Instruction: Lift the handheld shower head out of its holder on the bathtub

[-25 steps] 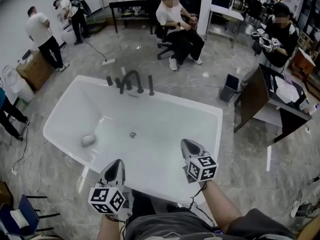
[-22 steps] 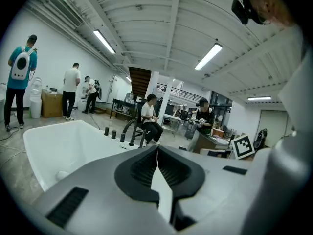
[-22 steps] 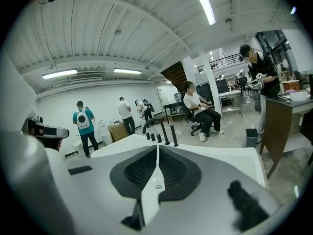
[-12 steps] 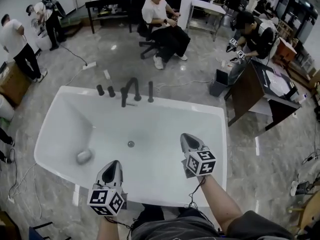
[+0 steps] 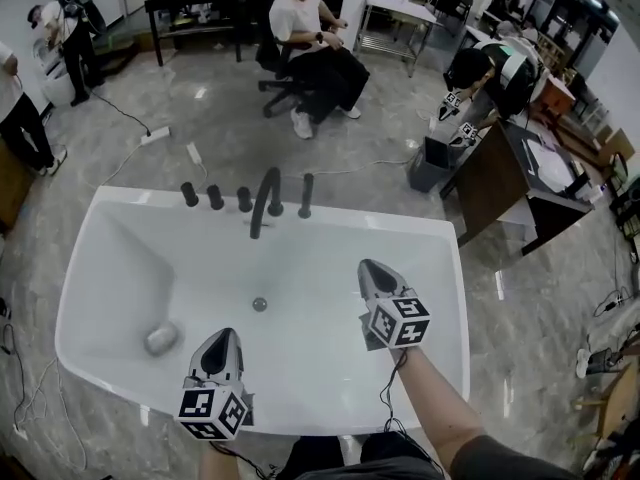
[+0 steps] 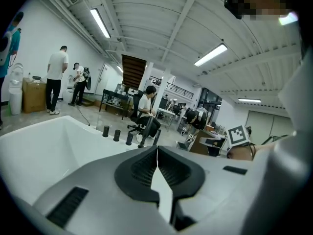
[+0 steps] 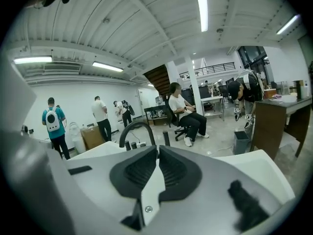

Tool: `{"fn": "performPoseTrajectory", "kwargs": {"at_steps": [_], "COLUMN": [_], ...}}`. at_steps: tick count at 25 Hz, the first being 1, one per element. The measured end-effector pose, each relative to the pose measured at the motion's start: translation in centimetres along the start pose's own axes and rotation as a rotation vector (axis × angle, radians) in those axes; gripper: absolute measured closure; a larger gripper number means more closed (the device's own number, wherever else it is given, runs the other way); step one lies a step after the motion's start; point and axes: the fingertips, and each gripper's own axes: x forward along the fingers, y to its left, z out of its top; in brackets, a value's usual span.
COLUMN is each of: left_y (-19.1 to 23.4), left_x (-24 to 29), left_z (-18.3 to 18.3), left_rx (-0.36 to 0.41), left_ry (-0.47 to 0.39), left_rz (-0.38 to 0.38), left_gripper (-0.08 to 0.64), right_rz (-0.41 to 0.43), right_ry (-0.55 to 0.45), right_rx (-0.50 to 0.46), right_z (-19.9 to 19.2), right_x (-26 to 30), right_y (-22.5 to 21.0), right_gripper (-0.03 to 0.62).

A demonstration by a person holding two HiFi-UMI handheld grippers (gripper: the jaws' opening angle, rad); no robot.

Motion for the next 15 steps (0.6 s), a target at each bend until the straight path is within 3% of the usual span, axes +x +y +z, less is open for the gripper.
{"fn": "performPoseTrajectory", "kwargs": {"at_steps": [7,15], "left_y": [1.7,3.6], "left_x": [5.6,11.4], "left_z": [0.3,-1.3], "left_rx": [0.017,0.008], "left_ry": [0.0,0.017], "left_rz": [-0.048,-0.073], "left_gripper": [0.545,0.545], "right_rz": [-0.02,0.025], "right_ry": [0.015,0.035], "right_rx": [-0.017,-0.04], "right_z": [-1.5,-4.2], "right_x": [7.1,15.5], "right_y": [-0.8,-1.2], "right_gripper": [0.563,0.563]}}
